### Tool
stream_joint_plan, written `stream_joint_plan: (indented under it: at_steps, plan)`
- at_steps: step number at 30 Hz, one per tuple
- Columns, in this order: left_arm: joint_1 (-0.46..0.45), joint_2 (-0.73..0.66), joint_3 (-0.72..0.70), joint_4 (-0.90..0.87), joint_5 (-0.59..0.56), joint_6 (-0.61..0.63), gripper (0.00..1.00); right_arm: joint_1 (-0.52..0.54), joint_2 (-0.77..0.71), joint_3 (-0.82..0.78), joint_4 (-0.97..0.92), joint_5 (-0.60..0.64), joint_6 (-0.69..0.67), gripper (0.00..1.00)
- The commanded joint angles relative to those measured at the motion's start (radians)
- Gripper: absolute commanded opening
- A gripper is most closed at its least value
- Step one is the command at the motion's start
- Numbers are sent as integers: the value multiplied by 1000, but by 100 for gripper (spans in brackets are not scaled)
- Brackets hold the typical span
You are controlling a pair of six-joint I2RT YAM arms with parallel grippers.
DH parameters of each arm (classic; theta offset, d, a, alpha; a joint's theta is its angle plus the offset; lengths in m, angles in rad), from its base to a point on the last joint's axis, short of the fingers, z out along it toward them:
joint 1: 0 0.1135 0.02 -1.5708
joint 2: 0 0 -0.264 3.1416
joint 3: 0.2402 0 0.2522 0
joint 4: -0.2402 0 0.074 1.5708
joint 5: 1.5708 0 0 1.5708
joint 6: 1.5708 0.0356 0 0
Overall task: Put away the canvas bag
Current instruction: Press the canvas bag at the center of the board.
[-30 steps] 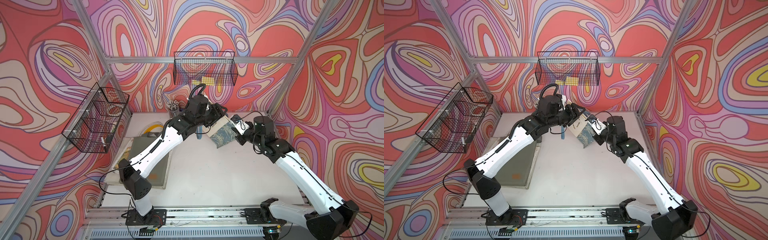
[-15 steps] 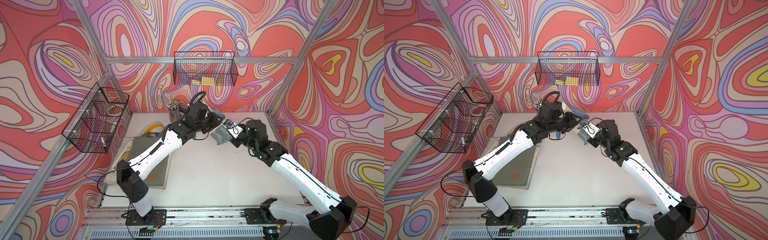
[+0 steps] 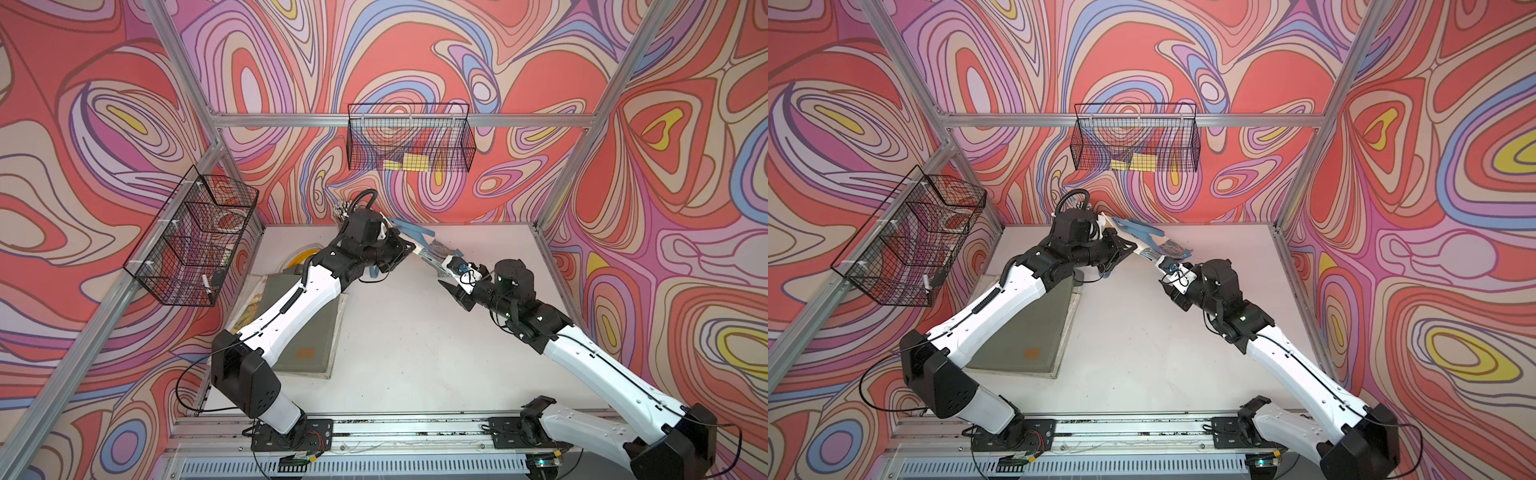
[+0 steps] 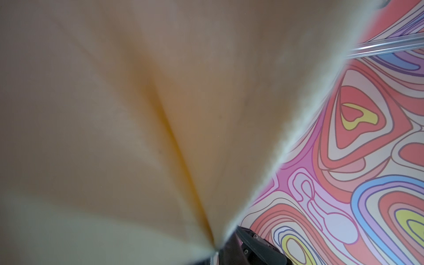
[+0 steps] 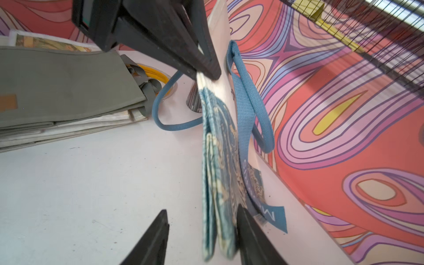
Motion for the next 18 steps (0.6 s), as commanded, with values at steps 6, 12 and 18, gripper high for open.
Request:
stream_joint_plan:
  at_steps: [6,12,18]
  plan:
    - [73,-55,-23,121,216,-38,0,1,-45,-120,190,-66,52,76]
    - [90,-67,-45,150,293,-55,0,2,-22,-160,309,14,40,89]
    - [106,-71,-49,172,345,-67,0,2,32,-190,420,16,27,88]
